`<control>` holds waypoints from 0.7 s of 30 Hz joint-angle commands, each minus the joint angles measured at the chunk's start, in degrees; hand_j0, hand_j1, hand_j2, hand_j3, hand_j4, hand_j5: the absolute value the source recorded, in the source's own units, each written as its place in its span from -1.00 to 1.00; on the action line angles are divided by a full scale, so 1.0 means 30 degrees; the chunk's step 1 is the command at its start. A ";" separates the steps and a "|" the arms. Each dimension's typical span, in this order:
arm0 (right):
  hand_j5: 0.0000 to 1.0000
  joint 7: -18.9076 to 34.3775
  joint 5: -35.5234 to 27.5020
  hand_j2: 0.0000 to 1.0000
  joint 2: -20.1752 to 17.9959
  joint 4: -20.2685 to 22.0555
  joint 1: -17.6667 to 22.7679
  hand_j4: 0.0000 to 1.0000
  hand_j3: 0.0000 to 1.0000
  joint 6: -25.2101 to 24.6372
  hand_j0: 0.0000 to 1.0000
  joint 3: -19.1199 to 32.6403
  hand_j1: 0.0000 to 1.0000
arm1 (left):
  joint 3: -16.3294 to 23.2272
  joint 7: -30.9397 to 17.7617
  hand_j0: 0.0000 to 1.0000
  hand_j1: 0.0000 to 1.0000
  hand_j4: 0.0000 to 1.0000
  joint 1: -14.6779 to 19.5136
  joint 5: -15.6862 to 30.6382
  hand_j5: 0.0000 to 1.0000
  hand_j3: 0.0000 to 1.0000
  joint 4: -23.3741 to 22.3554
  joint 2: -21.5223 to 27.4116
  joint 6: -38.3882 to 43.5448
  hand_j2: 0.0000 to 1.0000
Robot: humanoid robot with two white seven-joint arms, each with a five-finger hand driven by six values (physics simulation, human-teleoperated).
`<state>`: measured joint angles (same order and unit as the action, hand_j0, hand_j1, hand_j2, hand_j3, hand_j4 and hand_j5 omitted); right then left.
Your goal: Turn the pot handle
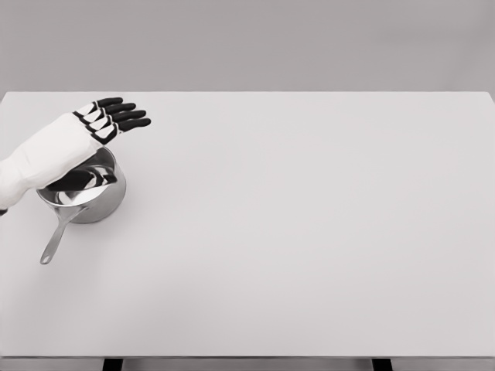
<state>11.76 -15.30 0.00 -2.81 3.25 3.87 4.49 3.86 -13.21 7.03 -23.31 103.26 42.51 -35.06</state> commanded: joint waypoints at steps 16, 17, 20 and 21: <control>1.00 0.0004 0.0003 1.00 0.0000 -0.0001 0.0000 1.00 1.00 0.0000 1.00 -0.0001 1.00 | 0.4102 -0.0518 1.00 1.00 1.00 0.1669 -0.1899 1.00 1.00 0.0061 0.2498 0.0021 1.00; 1.00 0.0004 0.0003 1.00 0.0000 -0.0001 0.0000 1.00 1.00 0.0000 1.00 -0.0001 1.00 | 0.4688 -0.0518 1.00 1.00 1.00 0.1670 -0.1900 1.00 1.00 0.0061 0.3054 0.0021 1.00; 1.00 0.0004 0.0003 1.00 0.0000 -0.0001 0.0000 1.00 1.00 0.0000 1.00 -0.0001 1.00 | 0.5685 -0.0489 1.00 1.00 1.00 0.1670 -0.1870 1.00 1.00 0.0032 0.3787 0.0021 1.00; 1.00 0.0004 0.0003 1.00 0.0000 -0.0001 0.0000 1.00 1.00 0.0000 1.00 -0.0001 1.00 | 0.5831 -0.0489 1.00 1.00 1.00 0.1670 -0.1841 1.00 1.00 0.0032 0.4021 0.0021 1.00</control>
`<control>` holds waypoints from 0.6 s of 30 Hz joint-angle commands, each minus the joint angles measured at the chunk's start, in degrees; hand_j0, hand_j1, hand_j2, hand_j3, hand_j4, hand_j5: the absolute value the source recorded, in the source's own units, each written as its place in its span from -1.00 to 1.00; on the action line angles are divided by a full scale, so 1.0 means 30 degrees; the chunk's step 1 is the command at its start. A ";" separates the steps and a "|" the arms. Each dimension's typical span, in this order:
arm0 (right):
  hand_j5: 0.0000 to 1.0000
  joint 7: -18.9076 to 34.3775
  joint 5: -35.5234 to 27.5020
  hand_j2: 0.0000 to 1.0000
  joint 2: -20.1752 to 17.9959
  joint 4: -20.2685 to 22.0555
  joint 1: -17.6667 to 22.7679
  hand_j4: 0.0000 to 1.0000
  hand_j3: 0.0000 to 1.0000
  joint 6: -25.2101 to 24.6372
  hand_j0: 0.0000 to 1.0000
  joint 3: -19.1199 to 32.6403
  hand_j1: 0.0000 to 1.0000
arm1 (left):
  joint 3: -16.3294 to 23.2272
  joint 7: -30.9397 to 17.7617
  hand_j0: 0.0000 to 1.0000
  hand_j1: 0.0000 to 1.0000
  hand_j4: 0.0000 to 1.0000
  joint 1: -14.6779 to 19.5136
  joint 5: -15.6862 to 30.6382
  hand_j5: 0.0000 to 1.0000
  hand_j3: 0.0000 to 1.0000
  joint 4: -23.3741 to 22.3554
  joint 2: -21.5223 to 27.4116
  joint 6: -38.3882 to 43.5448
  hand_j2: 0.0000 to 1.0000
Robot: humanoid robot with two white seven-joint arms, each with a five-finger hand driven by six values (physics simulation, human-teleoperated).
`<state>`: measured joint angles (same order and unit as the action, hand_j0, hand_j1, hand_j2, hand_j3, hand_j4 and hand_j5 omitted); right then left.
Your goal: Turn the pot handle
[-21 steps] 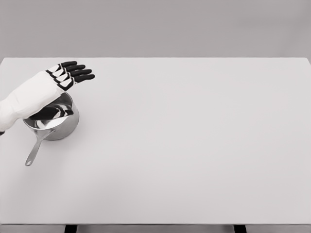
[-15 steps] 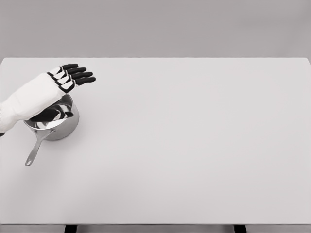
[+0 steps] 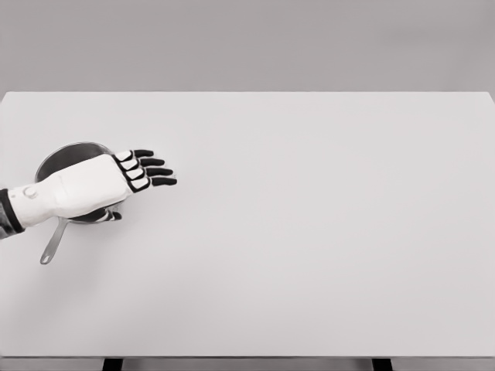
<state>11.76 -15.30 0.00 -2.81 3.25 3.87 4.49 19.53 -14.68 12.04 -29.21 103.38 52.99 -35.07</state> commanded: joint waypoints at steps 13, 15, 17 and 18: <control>1.00 0.0004 0.0003 1.00 0.0000 -0.0001 0.0000 1.00 1.00 0.0030 1.00 -0.0001 1.00 | 0.2395 0.0002 1.00 1.00 1.00 -0.0176 0.0038 1.00 1.00 -0.0006 0.2230 0.0024 1.00; 1.00 0.0004 0.0003 1.00 0.0000 -0.0001 0.0000 1.00 1.00 0.0030 1.00 -0.0001 1.00 | 0.2395 0.0002 1.00 1.00 1.00 -0.0176 -0.0079 1.00 1.00 -0.0006 0.2259 0.0024 1.00; 1.00 0.0004 0.0003 1.00 0.0000 -0.0001 0.0000 1.00 1.00 0.0001 1.00 -0.0001 1.00 | 0.2366 0.0002 1.00 1.00 1.00 -0.0176 -0.0576 1.00 1.00 -0.0006 0.2552 0.0024 1.00; 1.00 0.0004 0.0003 1.00 0.0000 -0.0001 0.0000 1.00 1.00 0.0001 1.00 -0.0001 1.00 | 0.2366 0.0002 1.00 1.00 1.00 -0.0176 -0.0723 1.00 1.00 -0.0006 0.2552 0.0024 1.00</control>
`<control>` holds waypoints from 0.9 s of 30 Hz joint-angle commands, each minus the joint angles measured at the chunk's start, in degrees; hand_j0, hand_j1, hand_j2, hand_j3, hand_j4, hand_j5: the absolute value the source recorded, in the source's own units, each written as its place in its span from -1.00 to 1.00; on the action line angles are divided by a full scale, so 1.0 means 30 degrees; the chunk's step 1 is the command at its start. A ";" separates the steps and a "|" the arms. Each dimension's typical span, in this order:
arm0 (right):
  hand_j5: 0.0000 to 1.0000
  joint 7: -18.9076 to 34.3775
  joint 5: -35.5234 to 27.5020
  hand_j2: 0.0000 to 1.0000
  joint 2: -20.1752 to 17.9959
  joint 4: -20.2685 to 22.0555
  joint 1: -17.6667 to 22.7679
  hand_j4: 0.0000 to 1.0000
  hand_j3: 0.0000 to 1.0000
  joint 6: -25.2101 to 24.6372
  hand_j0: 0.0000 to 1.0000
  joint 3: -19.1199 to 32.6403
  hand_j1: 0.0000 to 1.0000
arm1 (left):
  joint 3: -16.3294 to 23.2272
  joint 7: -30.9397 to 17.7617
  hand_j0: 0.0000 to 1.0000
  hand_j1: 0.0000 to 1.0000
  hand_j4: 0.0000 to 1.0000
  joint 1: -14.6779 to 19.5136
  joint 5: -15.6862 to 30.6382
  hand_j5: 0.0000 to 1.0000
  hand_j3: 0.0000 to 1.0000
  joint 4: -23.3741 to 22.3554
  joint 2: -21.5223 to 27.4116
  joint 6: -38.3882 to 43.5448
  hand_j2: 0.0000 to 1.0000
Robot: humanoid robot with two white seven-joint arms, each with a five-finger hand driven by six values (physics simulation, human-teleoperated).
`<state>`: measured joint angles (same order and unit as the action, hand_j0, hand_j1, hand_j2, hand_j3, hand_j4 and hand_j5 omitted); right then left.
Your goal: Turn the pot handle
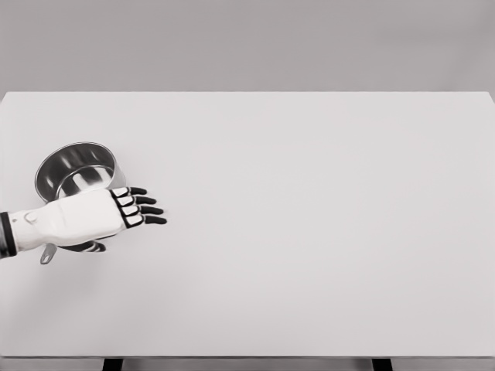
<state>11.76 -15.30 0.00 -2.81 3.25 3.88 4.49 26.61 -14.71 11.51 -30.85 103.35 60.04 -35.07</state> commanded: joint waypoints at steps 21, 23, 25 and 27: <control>1.00 0.0004 0.0003 1.00 0.0000 -0.0001 0.0000 1.00 1.00 -0.0005 1.00 -0.0001 1.00 | -0.0258 -0.0019 1.00 1.00 1.00 -0.0352 -0.0176 1.00 1.00 -0.0027 0.1343 0.0022 1.00; 1.00 0.0004 0.0003 1.00 0.0000 -0.0001 0.0000 1.00 1.00 -0.0005 1.00 -0.0001 1.00 | -0.0287 -0.0019 1.00 1.00 1.00 -0.0352 -0.0147 1.00 1.00 -0.0027 0.1372 0.0022 1.00; 1.00 0.0004 0.0003 1.00 0.0000 -0.0001 0.0000 1.00 1.00 -0.0005 1.00 -0.0001 1.00 | -0.0316 -0.0019 1.00 1.00 1.00 -0.0352 -0.0118 1.00 1.00 -0.0027 0.1431 0.0022 1.00; 1.00 0.0004 0.0003 1.00 0.0000 -0.0001 0.0000 1.00 1.00 -0.0005 1.00 -0.0001 1.00 | -0.0316 -0.0019 1.00 1.00 1.00 -0.0352 -0.0117 1.00 1.00 -0.0027 0.1636 0.0022 1.00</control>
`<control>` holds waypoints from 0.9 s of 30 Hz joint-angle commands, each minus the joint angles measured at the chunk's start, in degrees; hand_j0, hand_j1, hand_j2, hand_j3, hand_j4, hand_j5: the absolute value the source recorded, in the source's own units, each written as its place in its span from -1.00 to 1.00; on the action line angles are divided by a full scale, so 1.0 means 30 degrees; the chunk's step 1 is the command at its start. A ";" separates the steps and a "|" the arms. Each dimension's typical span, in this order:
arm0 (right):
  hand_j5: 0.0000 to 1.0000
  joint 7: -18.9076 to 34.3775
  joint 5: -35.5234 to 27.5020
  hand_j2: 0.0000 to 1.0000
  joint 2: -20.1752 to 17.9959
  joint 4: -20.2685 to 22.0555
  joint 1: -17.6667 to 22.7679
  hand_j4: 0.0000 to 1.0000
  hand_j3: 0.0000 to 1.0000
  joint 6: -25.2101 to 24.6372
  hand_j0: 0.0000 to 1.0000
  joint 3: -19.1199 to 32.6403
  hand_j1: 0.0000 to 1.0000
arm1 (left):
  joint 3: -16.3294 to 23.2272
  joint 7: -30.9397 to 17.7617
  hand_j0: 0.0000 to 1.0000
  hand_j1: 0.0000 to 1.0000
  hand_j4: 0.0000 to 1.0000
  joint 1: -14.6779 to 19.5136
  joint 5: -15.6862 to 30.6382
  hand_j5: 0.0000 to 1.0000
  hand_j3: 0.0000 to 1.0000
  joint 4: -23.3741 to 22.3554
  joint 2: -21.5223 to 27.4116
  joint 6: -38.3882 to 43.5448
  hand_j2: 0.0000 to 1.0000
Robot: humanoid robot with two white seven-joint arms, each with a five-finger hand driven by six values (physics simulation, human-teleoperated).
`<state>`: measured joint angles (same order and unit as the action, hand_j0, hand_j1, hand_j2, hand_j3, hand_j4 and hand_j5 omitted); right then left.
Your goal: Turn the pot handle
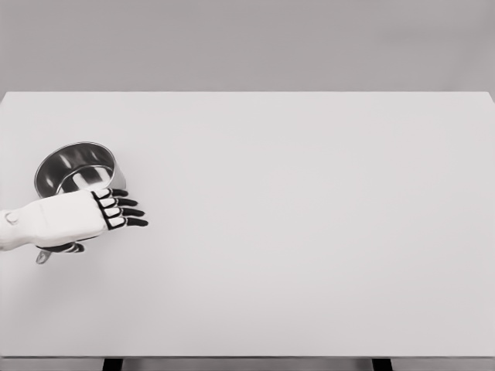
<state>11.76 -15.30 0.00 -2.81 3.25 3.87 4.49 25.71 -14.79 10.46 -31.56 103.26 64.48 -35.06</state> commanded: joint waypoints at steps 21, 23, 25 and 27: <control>1.00 0.0004 0.0003 1.00 0.0000 -0.0001 0.0000 1.00 1.00 -0.0001 1.00 -0.0001 1.00 | -0.0307 0.0009 1.00 1.00 1.00 0.0000 0.0149 1.00 1.00 -0.1052 0.0860 0.0021 1.00; 1.00 0.0004 0.0003 1.00 0.0000 -0.0001 0.0000 1.00 1.00 -0.0001 1.00 -0.0001 1.00 | -0.0425 0.0038 1.00 1.00 1.00 0.0000 0.0149 1.00 1.00 -0.1198 0.0889 0.0021 1.00; 1.00 0.0004 0.0003 1.00 0.0000 -0.0001 0.0000 1.00 1.00 -0.0002 1.00 -0.0001 1.00 | -0.0513 0.0038 1.00 1.00 1.00 0.0000 0.0149 1.00 1.00 -0.1374 0.0889 0.0021 1.00; 1.00 0.0004 0.0003 1.00 0.0000 -0.0001 0.0000 1.00 1.00 -0.0002 1.00 -0.0001 1.00 | -0.0542 0.0038 1.00 1.00 1.00 0.0000 0.0178 1.00 1.00 -0.1374 0.0948 0.0021 1.00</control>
<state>11.76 -15.30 0.00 -2.81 3.25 3.87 4.49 24.30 -14.71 10.46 -31.40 99.39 67.13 -35.06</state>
